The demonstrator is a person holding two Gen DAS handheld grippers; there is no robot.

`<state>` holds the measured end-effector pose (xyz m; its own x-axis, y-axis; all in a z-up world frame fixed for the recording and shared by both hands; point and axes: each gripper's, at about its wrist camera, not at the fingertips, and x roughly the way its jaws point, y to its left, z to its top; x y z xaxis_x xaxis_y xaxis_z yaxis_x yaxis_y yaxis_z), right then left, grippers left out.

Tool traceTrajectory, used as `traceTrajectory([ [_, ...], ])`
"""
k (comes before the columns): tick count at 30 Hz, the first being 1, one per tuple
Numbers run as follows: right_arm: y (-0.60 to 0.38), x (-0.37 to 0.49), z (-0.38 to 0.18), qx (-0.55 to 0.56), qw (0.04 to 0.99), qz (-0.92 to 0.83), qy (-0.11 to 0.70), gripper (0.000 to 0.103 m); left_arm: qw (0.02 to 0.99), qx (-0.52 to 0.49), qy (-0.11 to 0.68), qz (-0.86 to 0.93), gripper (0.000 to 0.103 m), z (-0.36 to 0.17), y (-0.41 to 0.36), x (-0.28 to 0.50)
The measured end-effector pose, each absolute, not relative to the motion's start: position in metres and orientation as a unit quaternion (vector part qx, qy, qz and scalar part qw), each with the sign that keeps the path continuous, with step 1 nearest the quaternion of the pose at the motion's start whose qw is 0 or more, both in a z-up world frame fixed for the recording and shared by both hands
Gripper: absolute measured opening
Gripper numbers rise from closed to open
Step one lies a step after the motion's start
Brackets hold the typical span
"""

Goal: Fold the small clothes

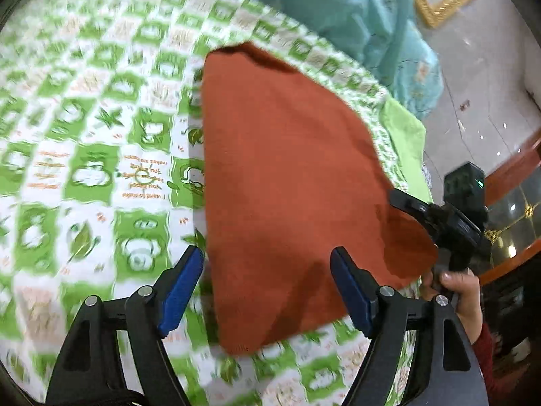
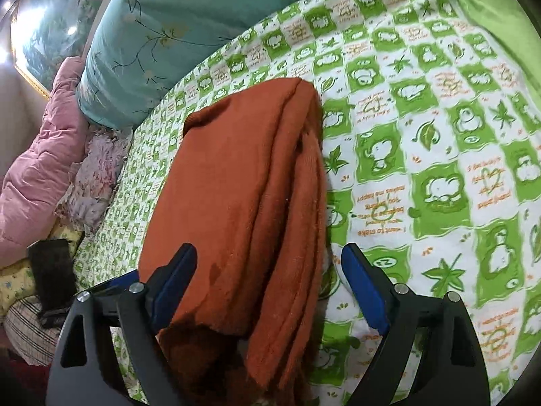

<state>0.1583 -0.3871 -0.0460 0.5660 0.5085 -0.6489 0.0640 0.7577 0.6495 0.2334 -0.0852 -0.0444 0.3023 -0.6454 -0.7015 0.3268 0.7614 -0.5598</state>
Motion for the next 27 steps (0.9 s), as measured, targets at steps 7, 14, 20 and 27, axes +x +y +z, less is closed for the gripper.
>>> traceTrajectory([
  [7, -0.389, 0.176, -0.061, 0.36, 0.808, 0.135, 0.447, 0.085, 0.75, -0.199, 0.526, -0.349, 0.07, -0.068, -0.106, 0.29],
  [14, -0.362, 0.168, -0.043, 0.358, 0.813, 0.142, 0.436, 0.027, 0.78, -0.175, 0.482, -0.359, 0.02, -0.036, -0.096, 0.269],
  [20, -0.296, 0.153, -0.008, 0.346, 0.814, 0.233, 0.404, 0.024, 0.82, -0.197, 0.427, -0.327, 0.02, 0.004, -0.006, 0.195],
  [27, -0.189, 0.163, -0.021, 0.323, 0.775, 0.332, 0.43, 0.024, 0.836, -0.207, 0.437, -0.258, 0.02, -0.013, 0.088, 0.134],
])
